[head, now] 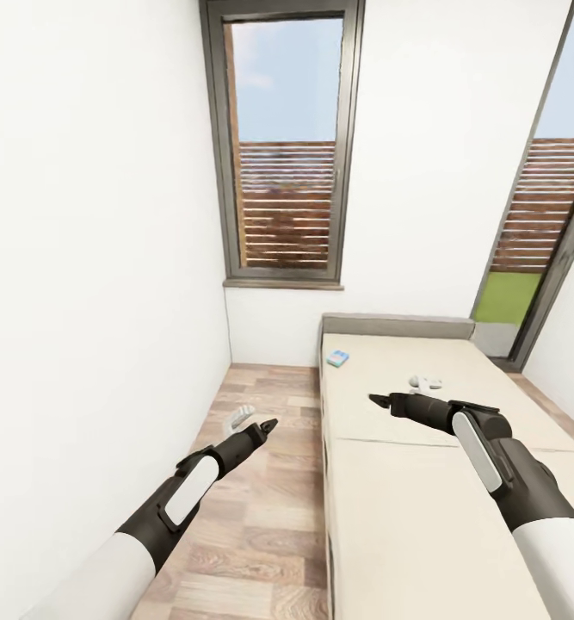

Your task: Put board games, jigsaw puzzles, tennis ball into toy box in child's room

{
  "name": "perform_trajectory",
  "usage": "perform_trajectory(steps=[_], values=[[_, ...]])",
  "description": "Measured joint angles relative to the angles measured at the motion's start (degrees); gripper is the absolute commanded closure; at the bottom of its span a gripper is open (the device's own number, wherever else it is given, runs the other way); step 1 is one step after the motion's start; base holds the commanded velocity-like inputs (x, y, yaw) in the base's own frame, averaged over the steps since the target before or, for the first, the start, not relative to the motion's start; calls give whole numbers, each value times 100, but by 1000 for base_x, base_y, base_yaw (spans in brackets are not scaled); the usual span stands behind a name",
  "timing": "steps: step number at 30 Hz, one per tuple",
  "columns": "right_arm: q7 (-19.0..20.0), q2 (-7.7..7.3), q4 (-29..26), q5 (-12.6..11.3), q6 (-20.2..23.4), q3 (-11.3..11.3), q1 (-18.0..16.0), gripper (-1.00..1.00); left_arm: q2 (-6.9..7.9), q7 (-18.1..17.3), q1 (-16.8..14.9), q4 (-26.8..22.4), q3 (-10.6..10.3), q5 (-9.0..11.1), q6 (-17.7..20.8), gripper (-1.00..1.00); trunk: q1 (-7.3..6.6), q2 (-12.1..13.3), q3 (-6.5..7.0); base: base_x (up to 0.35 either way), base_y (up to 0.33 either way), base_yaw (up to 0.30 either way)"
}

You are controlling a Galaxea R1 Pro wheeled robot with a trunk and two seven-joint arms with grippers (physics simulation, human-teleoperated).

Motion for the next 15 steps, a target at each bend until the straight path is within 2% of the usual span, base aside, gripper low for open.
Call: perform_trajectory(steps=[15], values=[[-1, -5, -3, 0, 1, -7, -3, -100, -5, 0, 0, 0, -14, 1, -1, -100, 1, 0, 0, 45, 41, 2]])
